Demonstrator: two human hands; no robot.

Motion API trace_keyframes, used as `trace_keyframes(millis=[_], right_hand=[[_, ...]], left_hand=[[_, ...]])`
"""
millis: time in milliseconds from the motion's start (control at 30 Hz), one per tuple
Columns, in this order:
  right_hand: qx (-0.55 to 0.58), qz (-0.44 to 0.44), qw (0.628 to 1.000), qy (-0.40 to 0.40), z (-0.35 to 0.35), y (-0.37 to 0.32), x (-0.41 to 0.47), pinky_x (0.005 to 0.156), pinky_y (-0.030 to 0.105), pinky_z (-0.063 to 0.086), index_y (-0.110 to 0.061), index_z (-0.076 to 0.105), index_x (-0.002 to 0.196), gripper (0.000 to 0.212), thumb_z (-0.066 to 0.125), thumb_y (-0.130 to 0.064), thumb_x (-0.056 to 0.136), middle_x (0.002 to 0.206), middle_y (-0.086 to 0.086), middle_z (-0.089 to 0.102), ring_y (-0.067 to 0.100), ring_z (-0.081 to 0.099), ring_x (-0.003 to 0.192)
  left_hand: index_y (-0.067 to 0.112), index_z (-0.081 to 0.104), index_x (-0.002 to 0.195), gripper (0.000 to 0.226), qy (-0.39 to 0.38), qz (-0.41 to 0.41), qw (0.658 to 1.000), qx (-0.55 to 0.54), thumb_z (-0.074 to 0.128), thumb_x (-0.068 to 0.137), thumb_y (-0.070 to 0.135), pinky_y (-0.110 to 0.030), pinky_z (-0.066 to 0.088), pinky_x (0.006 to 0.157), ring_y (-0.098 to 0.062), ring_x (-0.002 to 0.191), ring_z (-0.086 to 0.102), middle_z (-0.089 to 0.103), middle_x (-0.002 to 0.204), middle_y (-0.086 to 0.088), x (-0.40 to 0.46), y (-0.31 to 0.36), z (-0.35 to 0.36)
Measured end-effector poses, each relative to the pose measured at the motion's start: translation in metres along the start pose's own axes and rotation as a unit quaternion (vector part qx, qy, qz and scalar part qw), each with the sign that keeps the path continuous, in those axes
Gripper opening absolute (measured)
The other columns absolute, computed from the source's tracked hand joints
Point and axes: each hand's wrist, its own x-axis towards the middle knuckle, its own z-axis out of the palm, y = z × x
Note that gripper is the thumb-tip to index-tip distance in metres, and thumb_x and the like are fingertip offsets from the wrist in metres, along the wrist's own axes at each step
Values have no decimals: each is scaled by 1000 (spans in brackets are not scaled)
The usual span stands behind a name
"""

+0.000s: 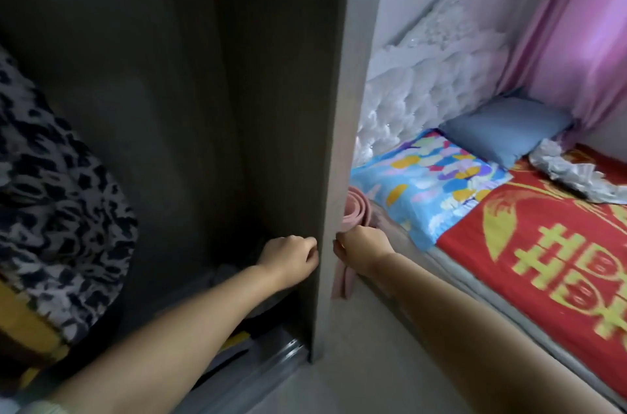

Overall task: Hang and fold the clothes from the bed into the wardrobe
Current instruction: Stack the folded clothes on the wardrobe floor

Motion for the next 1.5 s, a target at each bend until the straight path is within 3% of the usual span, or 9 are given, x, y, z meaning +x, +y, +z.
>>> trace_keyframes(millis=[233,500,633,833,933,1100,1267,1500], right_hand=[[19,139,990,2,-13,151,-89,71,30,39,-15,64,106,35,36,-34,98,107,13,67,34,64,97],[-30,273,959,-71,-22,359,-212,60,29,45,-14,58,87,32,32,-26,101,88,6,64,29,64,83],[-5,351,932,-89,-16,443,-262,52,27,44,-15,42,67,37,31,-24,101,67,-4,45,21,52,68],[58,426,898,-97,3,524,-277,51,23,32,-27,35,61,38,41,-25,98,63,-7,40,11,37,54],[74,460,881,-83,12,569,-265,57,27,44,-21,34,62,38,37,-20,100,65,-6,40,16,42,58],[58,471,876,-89,16,656,-229,45,25,31,-16,37,62,39,32,-21,100,63,-5,41,14,37,52],[74,517,847,-96,14,747,-189,56,27,41,-13,53,74,32,34,-20,99,77,-2,55,20,52,69],[83,527,836,-129,28,828,-165,59,29,46,-16,45,64,36,37,-21,98,76,-2,56,20,52,68]], left_hand=[[16,60,93,31,-15,90,996,1,41,96,42,-32,43,71,-32,98,63,68,101,-10,90,144,31],[16,58,93,32,-49,172,983,-38,40,96,43,-32,37,67,-30,93,61,67,96,-8,180,357,84],[15,58,93,34,-74,207,974,-50,39,96,43,-33,43,66,-30,87,61,66,90,-7,221,436,109],[19,50,84,26,-84,233,968,-40,40,96,40,-29,34,58,-29,84,63,66,85,-4,297,496,141],[18,56,92,27,-90,240,966,-39,40,95,40,-29,35,59,-28,85,62,66,86,-3,346,522,158],[17,58,101,29,-114,273,955,-31,39,97,38,-29,39,60,-26,85,62,66,91,-2,442,557,186],[16,59,100,29,-126,294,947,-11,39,96,36,-30,38,63,-29,89,61,66,97,-5,556,599,193],[18,59,98,26,-161,307,938,-5,40,95,36,-30,38,63,-28,89,62,66,95,-3,631,641,217]])
